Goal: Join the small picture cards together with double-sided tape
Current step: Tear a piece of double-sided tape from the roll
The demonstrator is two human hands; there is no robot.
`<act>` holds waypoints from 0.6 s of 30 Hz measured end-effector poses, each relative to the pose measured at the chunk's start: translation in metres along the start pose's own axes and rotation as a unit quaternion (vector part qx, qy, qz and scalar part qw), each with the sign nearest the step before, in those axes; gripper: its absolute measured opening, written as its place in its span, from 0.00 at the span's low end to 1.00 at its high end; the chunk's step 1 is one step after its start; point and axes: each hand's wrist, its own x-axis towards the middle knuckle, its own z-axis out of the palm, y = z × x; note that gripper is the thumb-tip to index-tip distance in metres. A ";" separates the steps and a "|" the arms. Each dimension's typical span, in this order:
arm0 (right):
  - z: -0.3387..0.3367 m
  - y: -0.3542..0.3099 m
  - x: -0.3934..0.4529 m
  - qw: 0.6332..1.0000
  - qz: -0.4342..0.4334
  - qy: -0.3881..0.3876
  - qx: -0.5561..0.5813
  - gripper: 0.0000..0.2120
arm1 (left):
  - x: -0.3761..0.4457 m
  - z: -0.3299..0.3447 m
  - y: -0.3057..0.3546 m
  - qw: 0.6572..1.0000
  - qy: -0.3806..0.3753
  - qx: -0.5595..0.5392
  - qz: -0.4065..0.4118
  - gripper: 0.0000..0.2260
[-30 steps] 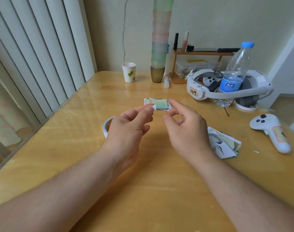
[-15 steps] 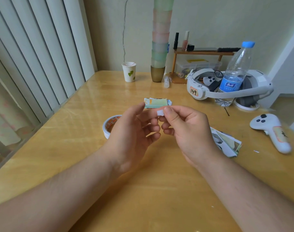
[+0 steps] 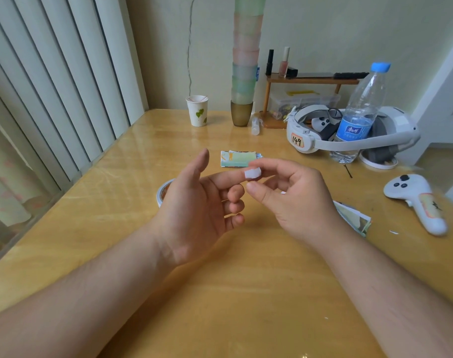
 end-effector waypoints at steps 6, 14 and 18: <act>-0.010 -0.001 0.002 0.959 -0.201 0.078 -0.186 0.05 | 0.000 0.004 -0.004 0.997 0.012 0.074 0.017 0.36; -0.010 0.000 0.001 0.932 -0.208 0.124 -0.269 0.02 | 0.000 0.001 -0.012 0.982 -0.035 0.170 0.069 0.37; -0.008 -0.003 -0.001 0.928 -0.209 0.130 -0.279 0.03 | 0.000 0.002 -0.015 0.968 -0.066 0.227 0.086 0.36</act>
